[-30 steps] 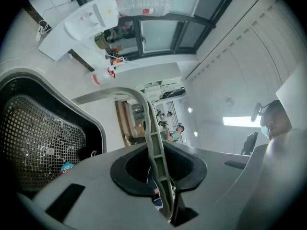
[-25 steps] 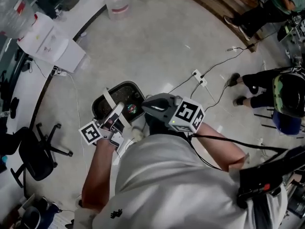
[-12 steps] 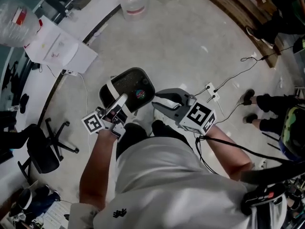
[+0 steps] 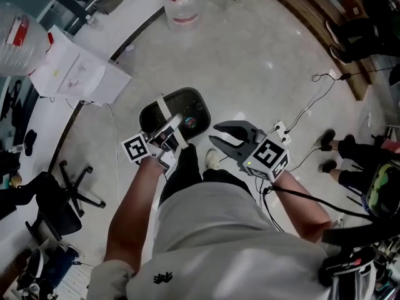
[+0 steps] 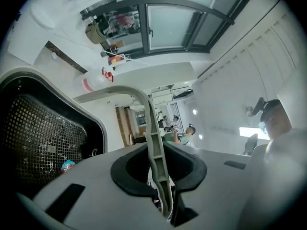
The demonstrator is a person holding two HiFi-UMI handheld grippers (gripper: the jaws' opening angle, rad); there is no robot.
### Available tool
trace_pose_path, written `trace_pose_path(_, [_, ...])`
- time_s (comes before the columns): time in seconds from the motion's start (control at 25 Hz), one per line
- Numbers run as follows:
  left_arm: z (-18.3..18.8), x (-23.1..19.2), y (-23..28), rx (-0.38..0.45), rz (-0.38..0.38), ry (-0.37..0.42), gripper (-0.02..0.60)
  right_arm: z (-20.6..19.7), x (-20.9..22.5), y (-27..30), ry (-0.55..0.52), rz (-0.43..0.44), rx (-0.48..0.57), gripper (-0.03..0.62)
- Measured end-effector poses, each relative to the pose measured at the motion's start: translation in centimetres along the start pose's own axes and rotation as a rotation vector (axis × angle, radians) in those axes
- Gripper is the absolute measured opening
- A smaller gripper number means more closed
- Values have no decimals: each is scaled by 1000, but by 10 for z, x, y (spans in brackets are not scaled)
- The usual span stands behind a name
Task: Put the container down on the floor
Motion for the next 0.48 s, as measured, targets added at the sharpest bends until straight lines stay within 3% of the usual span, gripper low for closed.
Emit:
trace_pose_path(0.28, [73,-60,20,-58,26,-27,58,42,68,52,19,-56,3,58])
trace_pose_path(0.48, [132,-110,42,-73,47,29,55,57,128,90,82,-33,-47,27])
Point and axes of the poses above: the fingertips, and each gripper's own axes: y forward along the fingers, x to its right, z out of its top, the point moved 8 cm from there along -y, backward along the fingers, and after that the axes turned 10 degrees about -x, right-handed, at the moved point
